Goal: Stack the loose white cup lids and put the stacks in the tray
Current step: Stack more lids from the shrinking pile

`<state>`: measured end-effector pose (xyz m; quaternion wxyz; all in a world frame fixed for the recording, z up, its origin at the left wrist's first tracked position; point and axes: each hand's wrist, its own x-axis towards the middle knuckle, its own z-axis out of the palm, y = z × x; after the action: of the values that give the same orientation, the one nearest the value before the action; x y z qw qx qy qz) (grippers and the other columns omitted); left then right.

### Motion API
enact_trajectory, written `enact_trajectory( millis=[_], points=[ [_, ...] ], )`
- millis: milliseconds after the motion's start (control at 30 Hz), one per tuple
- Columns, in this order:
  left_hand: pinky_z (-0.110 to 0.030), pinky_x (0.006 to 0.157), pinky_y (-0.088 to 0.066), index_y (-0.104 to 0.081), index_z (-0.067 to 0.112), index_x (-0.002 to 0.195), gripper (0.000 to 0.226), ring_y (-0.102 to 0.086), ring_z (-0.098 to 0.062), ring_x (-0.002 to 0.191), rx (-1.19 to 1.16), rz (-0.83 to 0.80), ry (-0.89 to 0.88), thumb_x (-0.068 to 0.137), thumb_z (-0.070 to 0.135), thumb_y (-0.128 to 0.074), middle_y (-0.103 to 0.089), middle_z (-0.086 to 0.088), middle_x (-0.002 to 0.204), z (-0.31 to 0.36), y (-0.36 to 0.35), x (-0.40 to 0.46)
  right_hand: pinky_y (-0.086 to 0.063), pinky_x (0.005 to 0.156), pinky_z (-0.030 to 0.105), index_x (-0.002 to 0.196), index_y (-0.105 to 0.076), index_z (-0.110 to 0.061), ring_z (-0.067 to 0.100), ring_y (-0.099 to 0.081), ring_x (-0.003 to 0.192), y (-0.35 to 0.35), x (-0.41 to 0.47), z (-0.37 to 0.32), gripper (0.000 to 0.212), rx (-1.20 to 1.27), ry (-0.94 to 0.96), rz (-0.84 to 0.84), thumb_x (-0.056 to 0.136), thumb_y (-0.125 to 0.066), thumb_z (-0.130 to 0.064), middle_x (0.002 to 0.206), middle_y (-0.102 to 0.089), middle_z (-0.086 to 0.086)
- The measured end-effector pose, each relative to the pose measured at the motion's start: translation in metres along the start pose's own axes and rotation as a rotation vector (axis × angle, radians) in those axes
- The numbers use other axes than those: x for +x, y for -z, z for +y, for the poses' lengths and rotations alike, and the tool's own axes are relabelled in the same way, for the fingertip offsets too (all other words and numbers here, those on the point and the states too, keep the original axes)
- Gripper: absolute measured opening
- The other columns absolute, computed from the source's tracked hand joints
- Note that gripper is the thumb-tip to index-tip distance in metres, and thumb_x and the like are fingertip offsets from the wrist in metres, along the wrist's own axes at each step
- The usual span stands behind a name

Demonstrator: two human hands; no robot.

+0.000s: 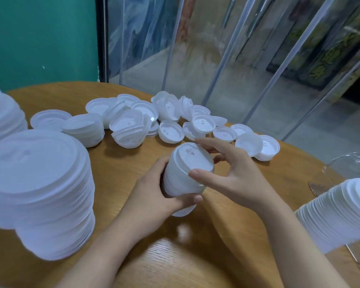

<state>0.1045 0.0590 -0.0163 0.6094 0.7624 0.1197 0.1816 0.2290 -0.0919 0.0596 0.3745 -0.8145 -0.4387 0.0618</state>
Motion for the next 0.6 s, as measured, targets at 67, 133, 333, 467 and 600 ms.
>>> enact_trajectory(
  millis=[67,133,333,467,600],
  points=[
    [-0.033,0.096,-0.054,-0.059,0.046,0.126,0.075,-0.065,0.002,0.110,-0.002,0.000,-0.005,0.061,0.046,-0.096,-0.070,0.023,0.117,-0.0006,-0.0002,0.0000,-0.046,0.093,0.020,0.132,-0.064,-0.035,0.003,-0.060,0.119,0.0009,-0.0010,0.0003,0.069,-0.026,0.000,-0.034,0.072,-0.073,-0.067,0.123,-0.067,-0.026],
    [-0.034,0.096,-0.055,-0.058,0.047,0.125,0.074,-0.065,0.002,0.110,0.000,-0.007,-0.006,0.061,0.047,-0.096,-0.070,0.023,0.116,-0.0007,0.0000,0.0002,-0.047,0.096,0.023,0.133,-0.064,-0.033,0.004,-0.059,0.122,0.0005,-0.0021,0.0008,0.069,-0.038,0.006,-0.061,0.073,-0.074,-0.066,0.126,-0.066,-0.024],
    [-0.032,0.095,-0.055,-0.056,0.049,0.126,0.075,-0.064,0.002,0.112,-0.004,-0.014,-0.013,0.062,0.048,-0.097,-0.069,0.024,0.118,-0.0011,0.0007,0.0010,-0.043,0.098,0.015,0.135,-0.062,-0.033,-0.001,-0.056,0.125,0.0008,-0.0030,-0.0015,0.074,-0.078,0.016,-0.083,0.072,-0.075,-0.067,0.129,-0.063,-0.026],
    [-0.022,0.090,-0.052,-0.057,0.050,0.124,0.073,-0.064,0.004,0.110,0.012,-0.009,-0.024,0.063,0.048,-0.096,-0.069,0.026,0.116,-0.0003,0.0004,0.0007,-0.043,0.102,0.022,0.136,-0.060,-0.038,-0.004,-0.054,0.126,0.0030,-0.0042,-0.0019,0.073,-0.101,0.015,-0.089,0.071,-0.075,-0.068,0.129,-0.061,-0.031],
    [-0.013,0.088,-0.050,-0.057,0.050,0.125,0.073,-0.062,0.007,0.111,0.015,-0.014,-0.029,0.063,0.048,-0.096,-0.068,0.029,0.117,0.0001,0.0015,0.0010,-0.043,0.103,0.021,0.140,-0.056,-0.040,-0.005,-0.054,0.125,0.0034,-0.0046,-0.0005,0.080,-0.113,0.003,-0.102,0.068,-0.076,-0.071,0.128,-0.061,-0.030]
  ],
)
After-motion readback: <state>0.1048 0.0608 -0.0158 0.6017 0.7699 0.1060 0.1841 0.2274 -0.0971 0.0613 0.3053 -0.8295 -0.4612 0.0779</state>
